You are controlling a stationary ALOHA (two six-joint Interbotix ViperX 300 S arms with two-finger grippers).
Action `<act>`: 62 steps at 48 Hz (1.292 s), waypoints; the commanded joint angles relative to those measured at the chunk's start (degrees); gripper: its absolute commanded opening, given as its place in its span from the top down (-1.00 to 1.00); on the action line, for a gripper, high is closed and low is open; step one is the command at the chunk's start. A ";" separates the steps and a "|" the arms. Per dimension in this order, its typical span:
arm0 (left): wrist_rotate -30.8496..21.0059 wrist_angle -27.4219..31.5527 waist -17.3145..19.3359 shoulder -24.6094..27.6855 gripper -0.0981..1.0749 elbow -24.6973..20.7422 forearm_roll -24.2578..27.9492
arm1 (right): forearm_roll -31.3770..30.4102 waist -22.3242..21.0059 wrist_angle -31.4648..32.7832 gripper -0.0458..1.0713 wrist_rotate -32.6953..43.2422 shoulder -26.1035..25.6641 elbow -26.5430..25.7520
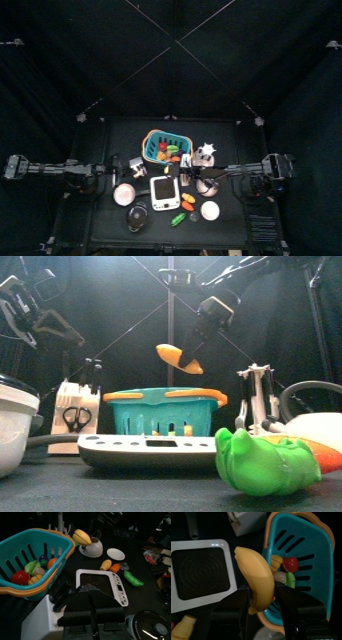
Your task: Place banana into basket
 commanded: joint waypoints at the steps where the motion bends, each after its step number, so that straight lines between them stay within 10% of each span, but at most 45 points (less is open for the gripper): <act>1: 0.18 -0.26 0.18 0.18 0.80 -1.67 0.09 | -0.35 -3.08 -2.11 -0.07 0.09 -1.58 -1.76; 20: 0.26 -0.44 0.53 0.18 0.80 -1.67 0.09 | 3.08 -13.89 -13.36 -0.12 -0.26 4.04 -2.29; 41: 0.44 -0.53 3.52 -0.18 0.80 -5.89 2.02 | 13.10 -16.00 -16.88 -0.85 -0.09 3.96 -1.67; 62: 0.18 -2.46 5.89 -2.11 0.80 -3.34 1.23 | 1.14 -15.38 -27.16 -0.87 -0.35 2.55 -2.72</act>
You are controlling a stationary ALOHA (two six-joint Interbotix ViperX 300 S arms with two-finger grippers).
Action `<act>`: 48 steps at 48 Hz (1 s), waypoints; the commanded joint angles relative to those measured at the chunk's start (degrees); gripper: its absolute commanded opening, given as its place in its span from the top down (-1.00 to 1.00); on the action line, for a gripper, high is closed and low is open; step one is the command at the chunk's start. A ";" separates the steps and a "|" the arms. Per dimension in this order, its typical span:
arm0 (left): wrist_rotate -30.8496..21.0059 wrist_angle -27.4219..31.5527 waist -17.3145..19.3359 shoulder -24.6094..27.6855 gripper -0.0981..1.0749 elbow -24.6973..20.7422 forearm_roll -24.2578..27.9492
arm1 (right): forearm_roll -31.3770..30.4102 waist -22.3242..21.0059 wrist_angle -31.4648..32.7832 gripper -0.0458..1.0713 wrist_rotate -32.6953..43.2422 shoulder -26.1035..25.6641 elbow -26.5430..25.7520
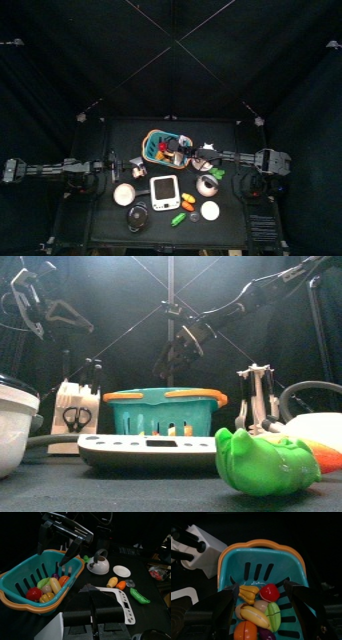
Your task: Place banana into basket
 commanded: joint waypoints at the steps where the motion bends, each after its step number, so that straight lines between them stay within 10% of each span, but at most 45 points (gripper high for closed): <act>1: 0.00 -0.53 1.49 0.00 0.80 -0.79 -0.18 | -3.96 0.09 -1.93 -0.87 0.53 -2.55 -2.02; 48: -0.35 -1.67 6.59 -2.81 0.80 2.55 -12.92 | 3.16 1.23 -23.38 -0.87 3.34 -5.80 6.68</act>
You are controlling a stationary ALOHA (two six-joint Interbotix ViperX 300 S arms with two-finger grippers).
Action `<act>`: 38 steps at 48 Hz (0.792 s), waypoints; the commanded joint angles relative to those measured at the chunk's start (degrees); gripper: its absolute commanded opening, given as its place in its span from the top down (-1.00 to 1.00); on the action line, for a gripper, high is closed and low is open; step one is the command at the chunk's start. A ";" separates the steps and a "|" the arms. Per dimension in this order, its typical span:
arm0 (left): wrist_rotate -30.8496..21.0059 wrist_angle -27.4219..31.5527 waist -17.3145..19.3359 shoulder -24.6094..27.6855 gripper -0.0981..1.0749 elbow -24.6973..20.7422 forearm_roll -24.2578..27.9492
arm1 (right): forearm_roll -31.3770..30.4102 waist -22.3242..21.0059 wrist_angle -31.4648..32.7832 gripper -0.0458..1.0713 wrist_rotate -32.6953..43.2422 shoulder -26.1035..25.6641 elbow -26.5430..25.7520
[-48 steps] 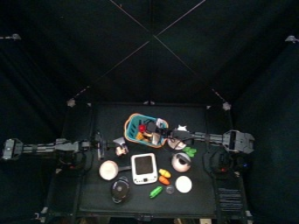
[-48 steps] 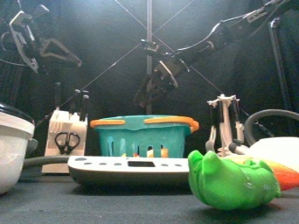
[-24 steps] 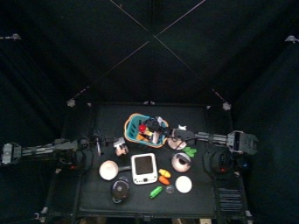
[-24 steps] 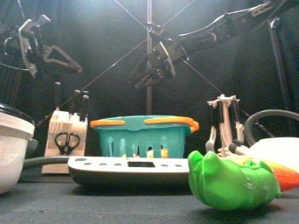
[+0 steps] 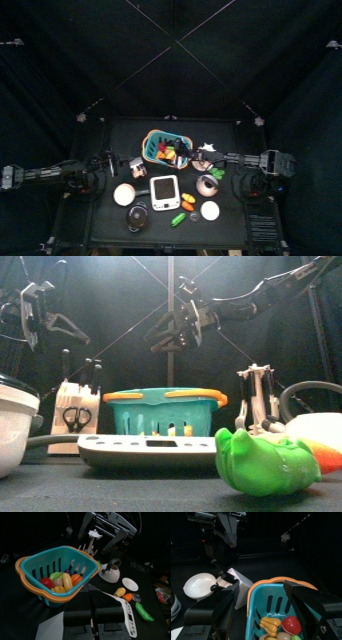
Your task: Place banana into basket
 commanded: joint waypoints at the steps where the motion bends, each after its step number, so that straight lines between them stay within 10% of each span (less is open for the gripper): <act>1: 0.00 -0.70 0.09 0.18 0.80 -0.35 -2.20 | 0.44 0.62 -0.88 -0.87 -0.18 -2.29 0.53; 38: 0.44 -0.70 0.18 0.18 0.80 0.26 -0.97 | 2.02 2.37 -0.88 -0.87 0.09 -8.44 8.53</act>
